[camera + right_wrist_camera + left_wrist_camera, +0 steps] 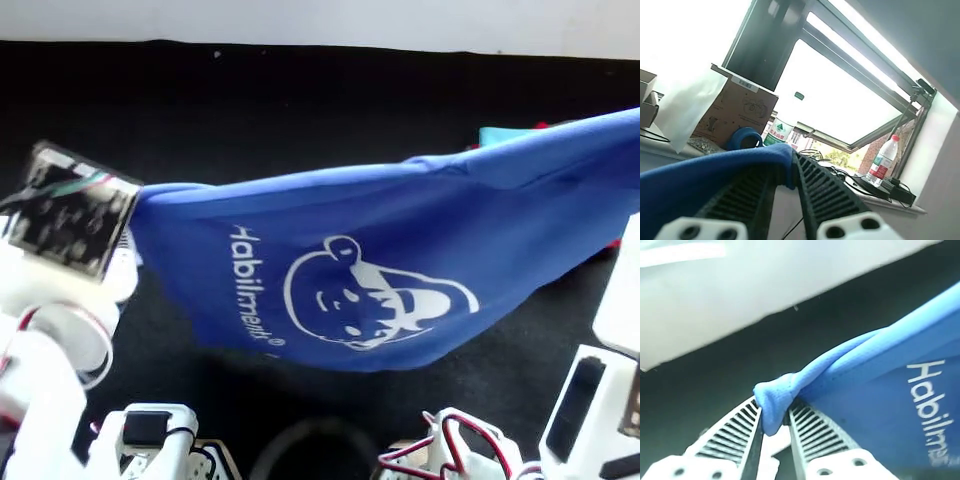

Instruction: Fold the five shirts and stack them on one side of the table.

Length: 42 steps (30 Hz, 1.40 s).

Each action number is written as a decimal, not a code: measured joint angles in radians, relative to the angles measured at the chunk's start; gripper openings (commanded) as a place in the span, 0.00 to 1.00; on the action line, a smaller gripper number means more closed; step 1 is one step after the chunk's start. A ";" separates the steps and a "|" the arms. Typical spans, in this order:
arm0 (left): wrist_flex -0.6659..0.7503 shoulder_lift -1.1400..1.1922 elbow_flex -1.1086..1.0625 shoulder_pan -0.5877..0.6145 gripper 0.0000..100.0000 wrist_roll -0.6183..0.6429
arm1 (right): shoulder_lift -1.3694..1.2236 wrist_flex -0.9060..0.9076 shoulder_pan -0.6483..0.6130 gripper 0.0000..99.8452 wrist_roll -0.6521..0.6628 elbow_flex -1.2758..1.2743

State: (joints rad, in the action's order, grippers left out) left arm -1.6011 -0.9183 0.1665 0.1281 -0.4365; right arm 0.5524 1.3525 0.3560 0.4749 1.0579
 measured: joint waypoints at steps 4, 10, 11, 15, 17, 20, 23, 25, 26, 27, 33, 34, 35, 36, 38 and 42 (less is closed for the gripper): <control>0.012 -0.015 0.000 0.008 0.01 0.000 | 0.000 0.008 0.032 0.01 0.000 0.000; 0.058 -0.021 0.000 0.008 0.01 0.000 | 0.000 0.037 0.032 0.01 0.005 -0.098; 0.068 -0.025 0.000 0.008 0.01 0.000 | 0.000 0.037 0.034 0.01 0.005 -0.132; 0.091 -0.025 0.000 0.008 0.01 0.000 | 0.000 0.037 0.034 0.01 0.005 -0.284; 0.095 -0.025 0.000 0.008 0.01 0.000 | -0.005 0.037 0.035 0.01 0.005 -0.356; 0.095 -0.025 0.000 0.008 0.01 0.000 | -0.009 0.037 0.035 0.01 0.005 -0.420; 0.095 -0.025 0.000 0.008 0.01 0.000 | -0.009 0.026 0.035 0.01 0.005 -0.428; 0.095 -0.026 0.000 0.008 0.01 0.000 | 0.009 0.025 0.035 0.01 0.005 -0.404; 0.095 -0.035 0.000 0.008 0.01 0.000 | 0.021 0.025 0.035 0.01 0.005 -0.385; 0.095 -0.046 0.000 0.008 0.01 0.000 | 0.040 0.025 0.035 0.01 0.005 -0.365; 0.098 -0.121 0.000 0.008 0.01 0.000 | 0.157 0.025 0.035 0.01 0.005 -0.322; 0.098 -0.135 0.000 0.008 0.01 0.000 | 0.173 0.025 0.035 0.01 0.005 -0.321; 0.098 -0.146 0.000 0.008 0.01 0.000 | 0.187 0.026 0.035 0.01 0.005 -0.321; 0.098 -0.157 0.000 0.008 0.01 0.000 | 0.199 0.031 0.037 0.01 0.005 -0.321; 0.098 -0.180 0.000 0.008 0.01 0.000 | 0.229 0.038 0.040 0.01 0.005 -0.321; 0.129 -0.229 0.000 0.009 0.01 0.000 | 0.282 0.046 0.046 0.01 0.005 -0.321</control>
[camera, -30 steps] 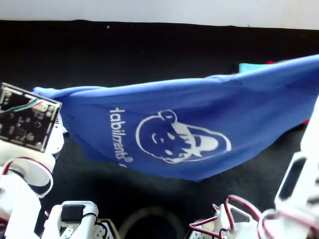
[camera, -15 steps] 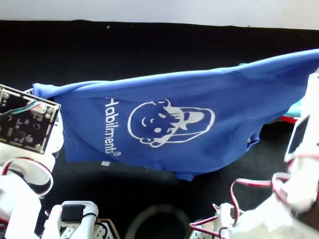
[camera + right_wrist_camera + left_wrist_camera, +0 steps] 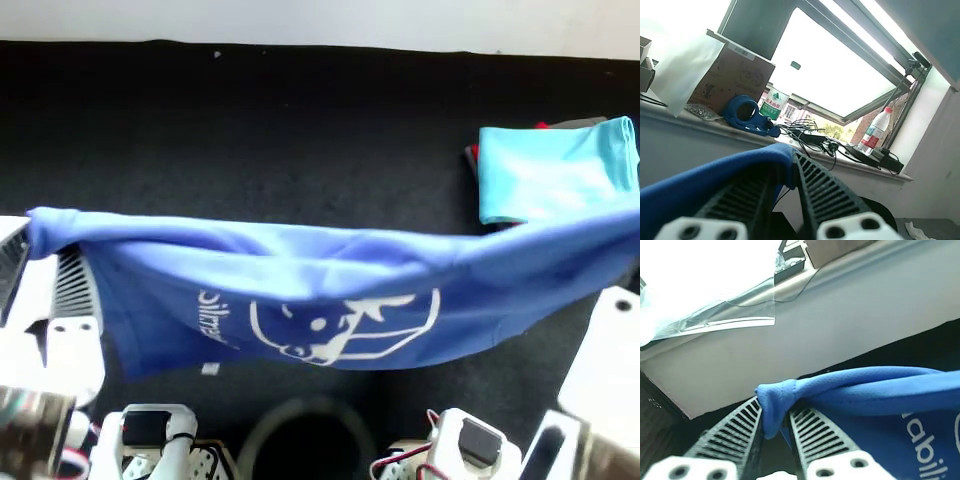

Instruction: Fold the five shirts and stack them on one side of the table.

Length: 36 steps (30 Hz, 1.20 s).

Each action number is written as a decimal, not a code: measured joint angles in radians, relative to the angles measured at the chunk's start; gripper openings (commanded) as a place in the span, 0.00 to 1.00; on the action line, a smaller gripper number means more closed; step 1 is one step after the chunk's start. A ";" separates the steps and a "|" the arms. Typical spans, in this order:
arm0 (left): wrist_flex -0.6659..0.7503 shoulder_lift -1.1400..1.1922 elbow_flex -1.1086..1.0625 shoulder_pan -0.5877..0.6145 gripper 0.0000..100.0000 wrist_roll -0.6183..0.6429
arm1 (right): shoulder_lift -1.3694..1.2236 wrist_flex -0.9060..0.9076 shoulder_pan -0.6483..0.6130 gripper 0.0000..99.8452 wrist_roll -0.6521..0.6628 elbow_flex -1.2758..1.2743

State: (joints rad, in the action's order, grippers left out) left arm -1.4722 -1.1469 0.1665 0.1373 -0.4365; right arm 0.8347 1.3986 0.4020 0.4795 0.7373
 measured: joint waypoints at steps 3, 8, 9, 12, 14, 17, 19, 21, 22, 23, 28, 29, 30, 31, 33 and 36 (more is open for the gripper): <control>0.018 -0.034 0.002 0.000 0.01 0.000 | 0.034 0.000 0.000 0.01 0.000 0.000; 0.021 -0.048 0.002 0.008 0.01 0.000 | 0.054 0.000 0.035 0.01 0.000 0.002; 0.021 -0.048 0.002 0.008 0.01 0.000 | 0.054 0.000 0.057 0.01 0.000 0.002; 0.025 -0.054 -0.035 0.008 0.01 0.000 | 0.052 0.000 0.095 0.01 0.000 -0.006; 0.025 -0.054 -0.084 0.008 0.01 0.000 | 0.054 0.000 0.095 0.01 0.000 -0.041; 0.025 -0.054 -0.153 0.014 0.01 0.000 | 0.052 0.000 0.095 0.01 0.000 -0.127; 0.025 -0.054 -0.184 0.040 0.01 0.003 | 0.055 0.000 0.095 0.01 0.000 -0.172; 0.037 -0.052 -0.190 0.069 0.01 0.040 | 0.075 0.000 0.095 0.01 0.000 -0.209; 0.044 -0.052 -0.190 0.084 0.01 0.055 | 0.087 0.000 0.095 0.01 0.000 -0.222; 0.051 -0.052 -0.190 0.101 0.01 0.064 | 0.101 0.000 0.095 0.01 0.000 -0.233; 0.080 -0.054 -0.189 0.161 0.01 0.080 | 0.186 0.000 0.095 0.01 0.000 -0.244; 0.080 -0.054 -0.189 0.166 0.01 0.080 | 0.206 0.000 0.095 0.01 0.000 -0.244; 0.080 -0.057 -0.189 0.166 0.01 0.080 | 0.226 0.000 0.095 0.01 0.000 -0.244; 0.080 -0.068 -0.190 0.166 0.01 0.080 | 0.245 0.000 0.095 0.01 0.000 -0.245; 0.080 -0.098 -0.190 0.166 0.01 0.080 | 0.282 0.000 0.095 0.01 0.000 -0.245; 0.080 -0.153 -0.193 0.166 0.01 0.080 | 0.307 0.000 0.095 0.01 0.000 -0.241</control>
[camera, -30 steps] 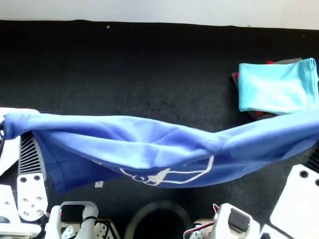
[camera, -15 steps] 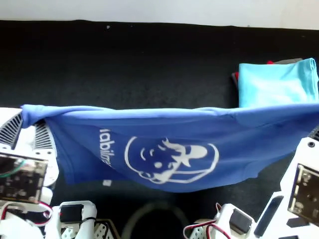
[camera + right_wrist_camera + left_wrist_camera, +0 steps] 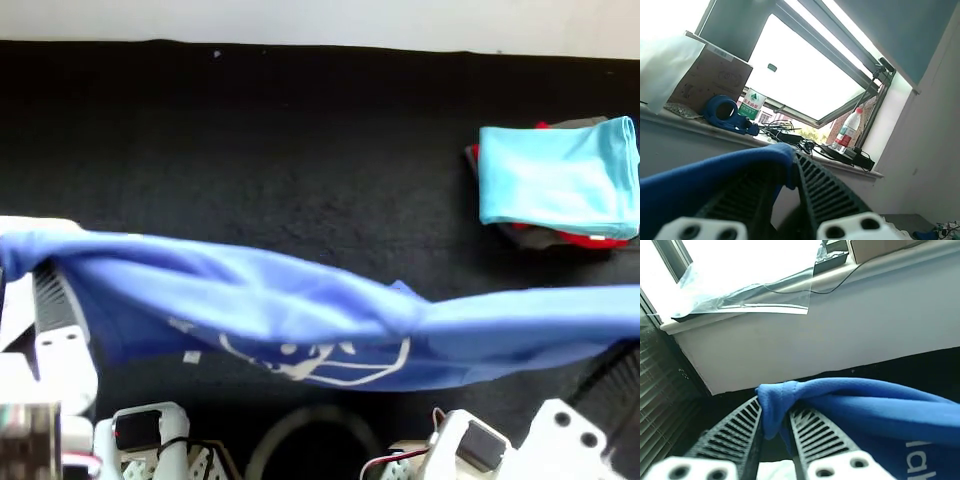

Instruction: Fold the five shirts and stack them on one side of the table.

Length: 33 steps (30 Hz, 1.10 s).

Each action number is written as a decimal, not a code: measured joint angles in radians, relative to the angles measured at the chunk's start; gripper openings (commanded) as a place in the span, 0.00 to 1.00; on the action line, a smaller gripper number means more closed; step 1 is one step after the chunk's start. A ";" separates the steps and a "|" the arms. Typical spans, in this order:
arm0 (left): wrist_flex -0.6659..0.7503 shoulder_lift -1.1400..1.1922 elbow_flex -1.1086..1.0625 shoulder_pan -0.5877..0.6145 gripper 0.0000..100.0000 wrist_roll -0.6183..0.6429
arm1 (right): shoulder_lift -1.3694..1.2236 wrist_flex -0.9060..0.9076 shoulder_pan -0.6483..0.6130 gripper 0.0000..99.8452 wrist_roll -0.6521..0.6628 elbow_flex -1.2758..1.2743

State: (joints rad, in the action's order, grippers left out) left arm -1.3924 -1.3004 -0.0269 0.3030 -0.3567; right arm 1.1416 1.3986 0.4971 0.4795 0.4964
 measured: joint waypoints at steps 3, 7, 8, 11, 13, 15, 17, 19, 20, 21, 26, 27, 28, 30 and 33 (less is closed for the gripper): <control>0.000 -0.032 -0.005 0.000 0.01 0.000 | 0.000 0.000 0.000 0.01 0.000 -0.012; 0.008 -0.032 -0.028 0.000 0.01 0.000 | 0.000 -0.078 0.000 0.01 -0.026 -0.130; 0.023 -0.034 -0.057 0.000 0.01 0.000 | 0.000 -0.112 0.000 0.01 -0.041 -0.184; 0.115 -0.034 -0.187 0.000 0.01 0.002 | 0.003 -0.245 -0.003 0.01 -0.061 -0.385; 0.212 -0.034 -0.299 0.000 0.01 0.002 | 0.003 -0.362 -0.028 0.01 -0.063 -0.539; 0.328 -0.031 -0.417 -0.002 0.01 -0.017 | 0.003 -0.477 -0.066 0.01 -0.063 -0.698; 0.451 -0.029 -0.525 -0.002 0.01 -0.026 | 0.002 -0.571 -0.110 0.01 -0.054 -0.844; 0.552 0.006 -0.595 -0.002 0.01 -0.026 | -0.003 -0.652 -0.163 0.01 -0.037 -0.959; 0.588 0.038 -0.606 -0.002 0.01 -0.026 | -0.005 -0.681 -0.187 0.01 -0.032 -0.999; 0.614 0.078 -0.608 -0.002 0.01 -0.026 | -0.005 -0.704 -0.207 0.01 -0.032 -1.030; 0.661 0.318 -0.540 -0.012 0.01 -0.028 | -0.064 -0.753 -0.273 0.01 -0.032 -1.060; 0.661 0.367 -0.516 -0.015 0.01 -0.028 | -0.092 -0.755 -0.276 0.01 -0.032 -1.053; 0.661 0.413 -0.488 -0.021 0.01 -0.028 | -0.129 -0.755 -0.276 0.01 -0.032 -1.036; 0.661 0.488 -0.431 -0.028 0.01 -0.028 | -0.198 -0.755 -0.276 0.01 -0.032 -0.979; 0.643 0.532 -0.362 -0.034 0.01 -0.028 | -0.272 -0.717 -0.276 0.01 -0.061 -0.842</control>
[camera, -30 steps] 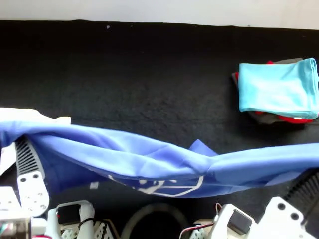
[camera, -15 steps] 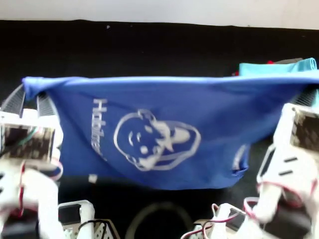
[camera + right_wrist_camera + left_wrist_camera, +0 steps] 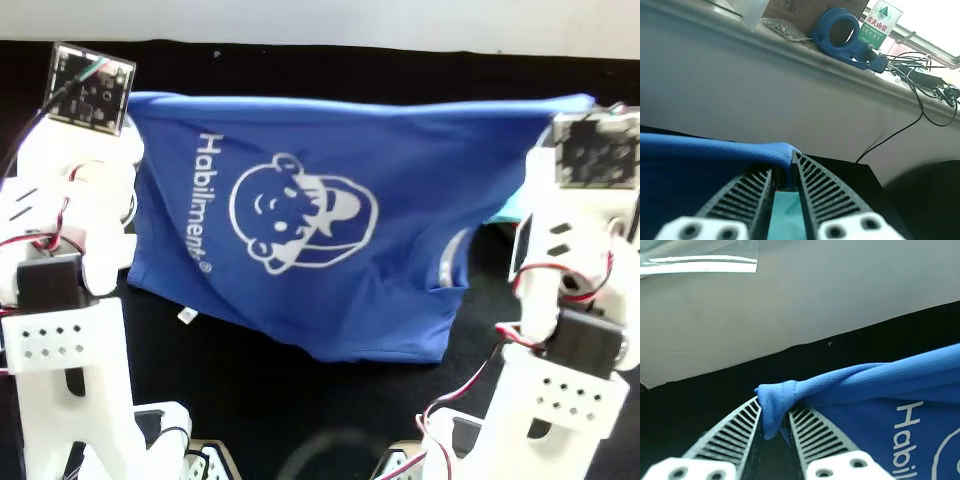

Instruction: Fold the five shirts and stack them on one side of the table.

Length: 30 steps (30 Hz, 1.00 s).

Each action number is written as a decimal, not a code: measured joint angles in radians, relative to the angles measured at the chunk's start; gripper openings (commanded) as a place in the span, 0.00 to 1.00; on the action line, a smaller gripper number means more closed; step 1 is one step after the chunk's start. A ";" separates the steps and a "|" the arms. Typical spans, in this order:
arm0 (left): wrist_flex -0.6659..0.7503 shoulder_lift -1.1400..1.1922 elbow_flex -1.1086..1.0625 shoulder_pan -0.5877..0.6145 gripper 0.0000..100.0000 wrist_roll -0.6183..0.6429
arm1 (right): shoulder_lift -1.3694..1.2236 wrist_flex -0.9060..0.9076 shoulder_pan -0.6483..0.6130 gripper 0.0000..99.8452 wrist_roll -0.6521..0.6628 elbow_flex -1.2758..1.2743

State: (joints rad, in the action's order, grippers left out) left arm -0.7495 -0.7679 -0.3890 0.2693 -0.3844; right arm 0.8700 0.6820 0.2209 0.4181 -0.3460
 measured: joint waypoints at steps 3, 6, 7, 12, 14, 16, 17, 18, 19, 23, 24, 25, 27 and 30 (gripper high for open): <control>-0.086 0.003 0.074 -0.002 0.01 0.000 | -0.034 0.121 0.000 0.01 -0.023 0.176; -0.218 0.003 0.149 -0.021 0.01 0.000 | -0.038 0.253 0.000 0.01 -0.029 0.345; -0.261 0.003 0.173 -0.026 0.01 0.000 | -0.037 0.285 0.000 0.01 -0.029 0.394; -0.402 -0.063 0.219 -0.026 0.01 0.035 | -0.035 0.384 0.000 0.01 -0.029 0.582; -0.436 -0.121 0.219 -0.026 0.01 0.046 | -0.035 0.422 0.003 0.01 -0.029 0.641; -0.470 -0.189 0.219 -0.026 0.01 0.049 | -0.034 0.462 0.018 0.01 -0.029 0.703; -0.483 -0.222 0.219 -0.026 0.01 0.049 | -0.034 0.479 0.029 0.01 -0.029 0.733; -0.496 -0.258 0.219 -0.026 0.01 0.049 | -0.034 0.496 0.038 0.01 -0.029 0.767; -0.508 -0.293 0.221 -0.026 0.01 0.049 | -0.034 0.514 0.048 0.01 -0.029 0.802; -0.551 -0.423 0.221 -0.026 0.01 0.049 | -0.032 0.598 0.074 0.01 -0.029 0.971; -0.560 -0.453 0.226 -0.026 0.01 0.049 | -0.032 0.617 0.075 0.01 -0.029 1.016; -0.566 -0.479 0.233 -0.026 0.01 0.049 | -0.032 0.637 0.078 0.01 -0.029 1.065; -0.571 -0.522 0.238 -0.026 0.01 0.049 | -0.029 0.675 0.078 0.01 -0.029 1.163; -0.571 -0.559 0.241 -0.026 0.01 0.049 | -0.028 0.721 0.078 0.01 -0.029 1.267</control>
State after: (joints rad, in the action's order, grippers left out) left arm -1.3203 -1.3265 -0.1481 0.2432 -0.3353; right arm 0.8424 1.4032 0.2992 0.3890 0.9214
